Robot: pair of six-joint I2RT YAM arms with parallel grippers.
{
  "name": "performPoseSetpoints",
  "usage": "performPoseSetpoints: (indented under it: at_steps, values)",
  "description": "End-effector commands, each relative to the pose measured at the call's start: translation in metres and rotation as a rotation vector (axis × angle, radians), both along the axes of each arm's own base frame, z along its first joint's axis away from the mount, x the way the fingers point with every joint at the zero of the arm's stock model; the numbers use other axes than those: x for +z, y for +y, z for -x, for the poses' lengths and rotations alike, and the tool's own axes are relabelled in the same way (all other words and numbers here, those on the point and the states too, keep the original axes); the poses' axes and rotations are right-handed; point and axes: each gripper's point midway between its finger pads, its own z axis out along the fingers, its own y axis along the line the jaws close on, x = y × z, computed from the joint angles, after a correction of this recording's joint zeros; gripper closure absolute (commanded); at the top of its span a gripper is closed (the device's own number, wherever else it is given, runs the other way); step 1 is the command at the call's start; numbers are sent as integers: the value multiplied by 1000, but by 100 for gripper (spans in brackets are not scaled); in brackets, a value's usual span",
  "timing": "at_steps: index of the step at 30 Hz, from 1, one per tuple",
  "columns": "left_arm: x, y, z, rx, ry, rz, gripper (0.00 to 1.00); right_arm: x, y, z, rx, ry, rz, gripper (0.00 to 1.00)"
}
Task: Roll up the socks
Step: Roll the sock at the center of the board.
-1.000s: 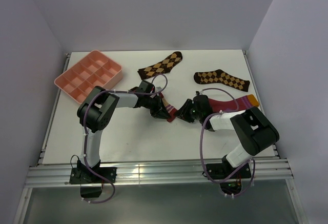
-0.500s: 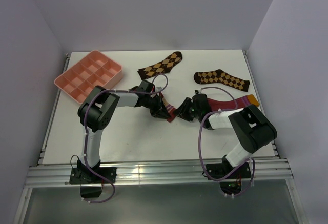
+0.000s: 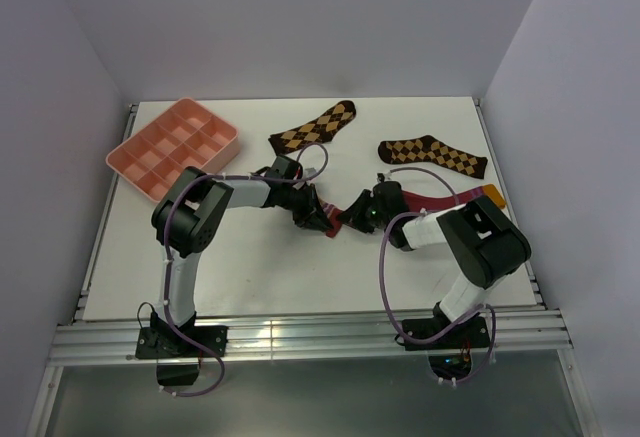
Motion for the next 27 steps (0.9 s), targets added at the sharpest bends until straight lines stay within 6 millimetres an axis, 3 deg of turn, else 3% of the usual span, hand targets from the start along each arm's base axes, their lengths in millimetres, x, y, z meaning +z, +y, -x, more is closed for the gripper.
performPoseSetpoints:
  at_steps: [1, 3, 7, 8, 11, 12, 14, 16, 21, 25, 27]
  values:
    - [-14, 4, -2, -14, -19, -50, 100, -22, -15, 5, -20, 51, 83, 88]
    - [-12, 6, -5, -12, -44, -71, 98, -19, -17, 2, -19, 47, 100, 100]
    - [-2, 10, -18, 8, -124, -111, 79, -13, -22, 5, -32, 77, 139, 100]
    - [-1, 12, -20, 7, -147, -127, 69, -12, -24, 4, -42, 87, 146, 100]
    - [8, 21, -31, 31, -246, -189, 52, -8, -27, 6, -61, 135, 167, 100]
    - [18, 23, -34, 40, -288, -196, 50, -2, -25, 2, -68, 135, 163, 100]
    - [19, 32, -41, 62, -374, -263, 45, 2, -25, 3, -82, 174, 167, 100]
    - [26, 43, -47, 98, -473, -326, 44, 3, -25, 6, -90, 210, 172, 100]
    - [51, 45, -44, 66, -856, -483, 45, 11, -23, 6, -97, 275, 201, 100]
    - [71, 11, -11, -10, -1121, -461, 46, 11, -25, 10, -107, 334, 222, 100]
    - [69, 9, -5, -26, -1166, -462, 47, 10, -24, 9, -104, 351, 226, 100]
